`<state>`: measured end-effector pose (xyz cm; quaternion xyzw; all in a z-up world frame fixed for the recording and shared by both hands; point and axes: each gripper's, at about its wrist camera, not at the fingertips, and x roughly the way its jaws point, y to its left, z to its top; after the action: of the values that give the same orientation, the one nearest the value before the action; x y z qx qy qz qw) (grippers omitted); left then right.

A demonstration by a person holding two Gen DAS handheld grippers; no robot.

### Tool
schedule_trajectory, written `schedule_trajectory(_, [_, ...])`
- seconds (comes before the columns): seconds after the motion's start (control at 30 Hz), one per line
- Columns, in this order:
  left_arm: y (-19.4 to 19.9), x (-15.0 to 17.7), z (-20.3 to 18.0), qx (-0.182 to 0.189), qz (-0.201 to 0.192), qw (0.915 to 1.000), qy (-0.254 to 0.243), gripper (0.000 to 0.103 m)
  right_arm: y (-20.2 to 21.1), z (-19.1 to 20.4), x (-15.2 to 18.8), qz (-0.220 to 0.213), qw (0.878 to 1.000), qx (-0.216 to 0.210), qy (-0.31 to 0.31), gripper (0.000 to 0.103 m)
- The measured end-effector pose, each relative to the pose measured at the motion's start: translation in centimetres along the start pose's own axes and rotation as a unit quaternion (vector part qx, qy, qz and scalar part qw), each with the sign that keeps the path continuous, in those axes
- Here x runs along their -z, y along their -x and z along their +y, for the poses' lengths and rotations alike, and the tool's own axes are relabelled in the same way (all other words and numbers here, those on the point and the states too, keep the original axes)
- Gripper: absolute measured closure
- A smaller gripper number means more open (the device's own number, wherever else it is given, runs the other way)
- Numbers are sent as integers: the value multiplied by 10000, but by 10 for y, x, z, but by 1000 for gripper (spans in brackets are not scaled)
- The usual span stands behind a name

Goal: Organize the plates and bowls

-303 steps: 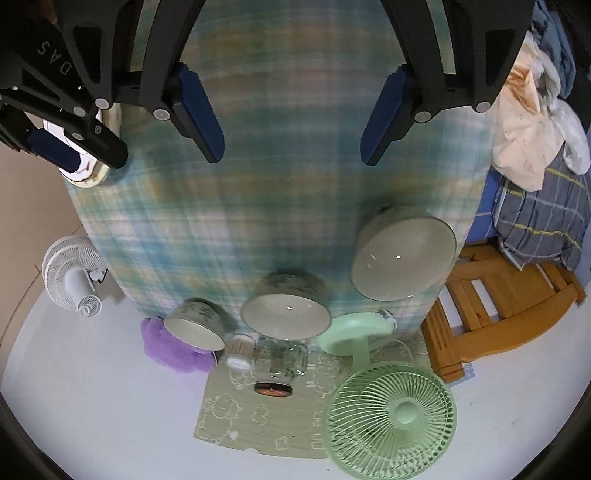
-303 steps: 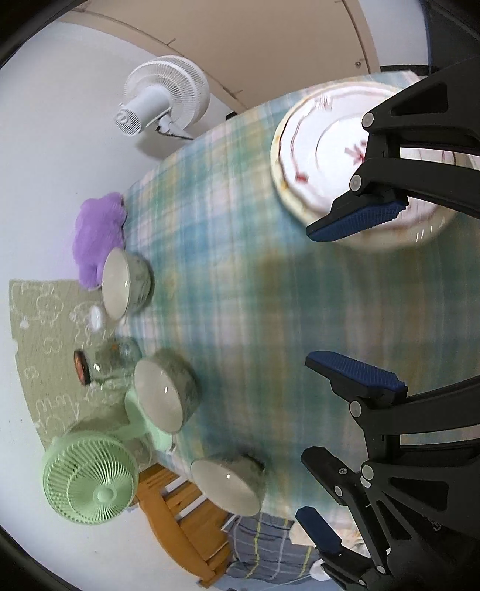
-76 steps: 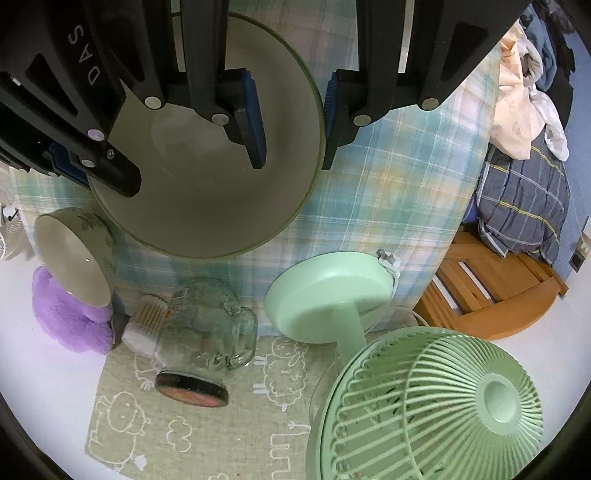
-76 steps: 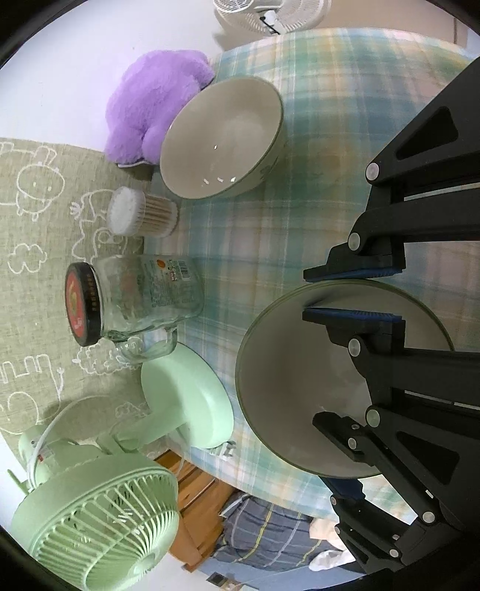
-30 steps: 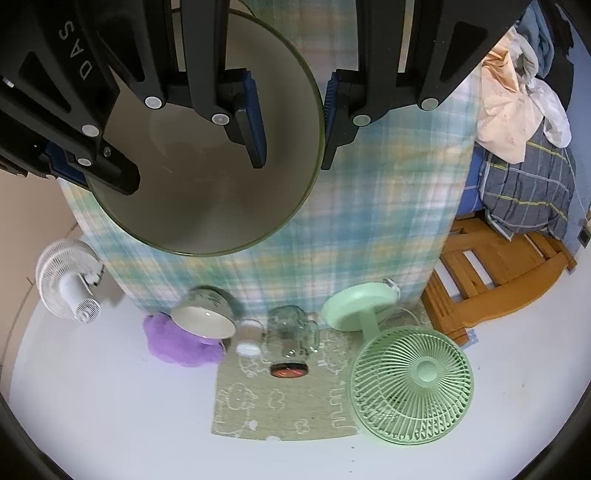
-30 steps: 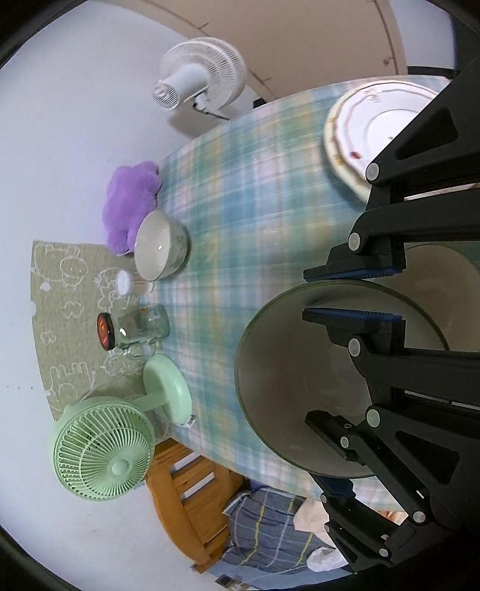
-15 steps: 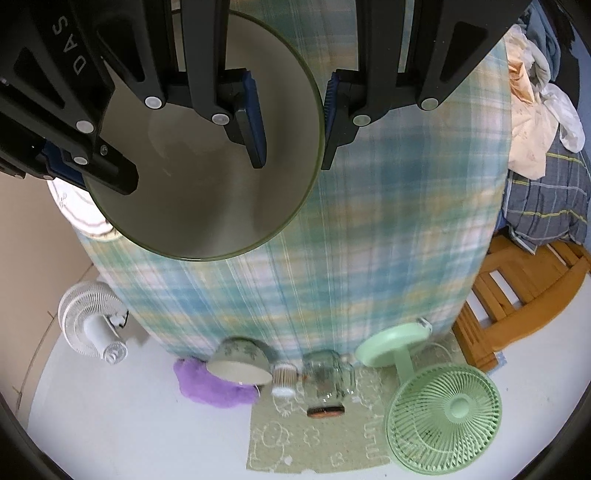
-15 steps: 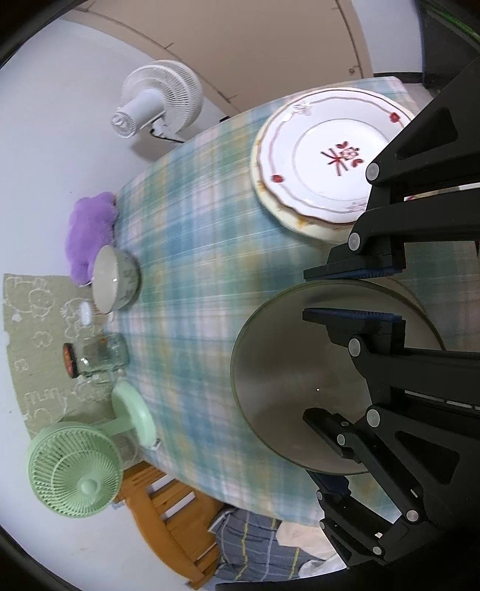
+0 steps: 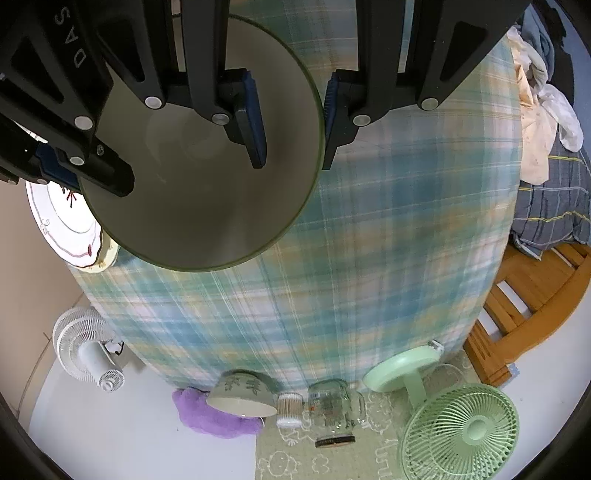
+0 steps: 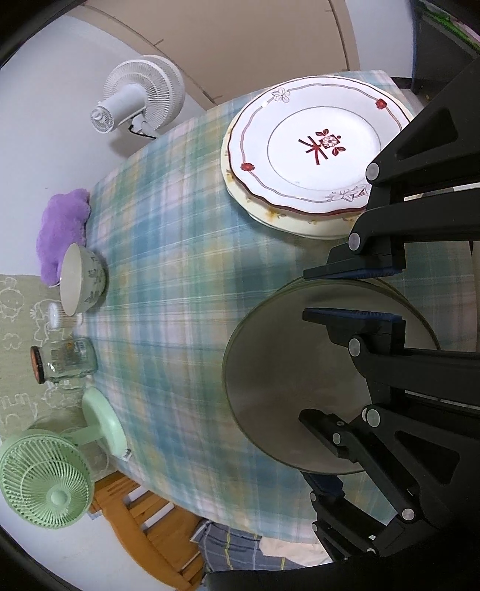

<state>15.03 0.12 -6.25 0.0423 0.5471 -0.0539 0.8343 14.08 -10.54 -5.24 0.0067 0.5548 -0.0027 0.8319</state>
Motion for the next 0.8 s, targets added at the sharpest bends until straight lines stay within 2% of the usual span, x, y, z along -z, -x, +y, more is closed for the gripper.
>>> schedule_trajectory(0.2, [-9,2,-6,60,116,9998,-117,77,-9,-3,2,47,9999,134,-48,86])
schedule_trajectory(0.5, [-9,2,-7,67,56,9998,-188,77,-12,-4,6,-74,9998,199,-27,85])
schedule_trajectory(0.6, [-10,2,-5,162,110,9998,-107,74,-10,-4,7,-52,9999,115,-70,83])
schedule_trajectory(0.8, [6,0,-2,319,-21,9995,-30,59,-2,-9,5,-76,9998,-110,-171,82])
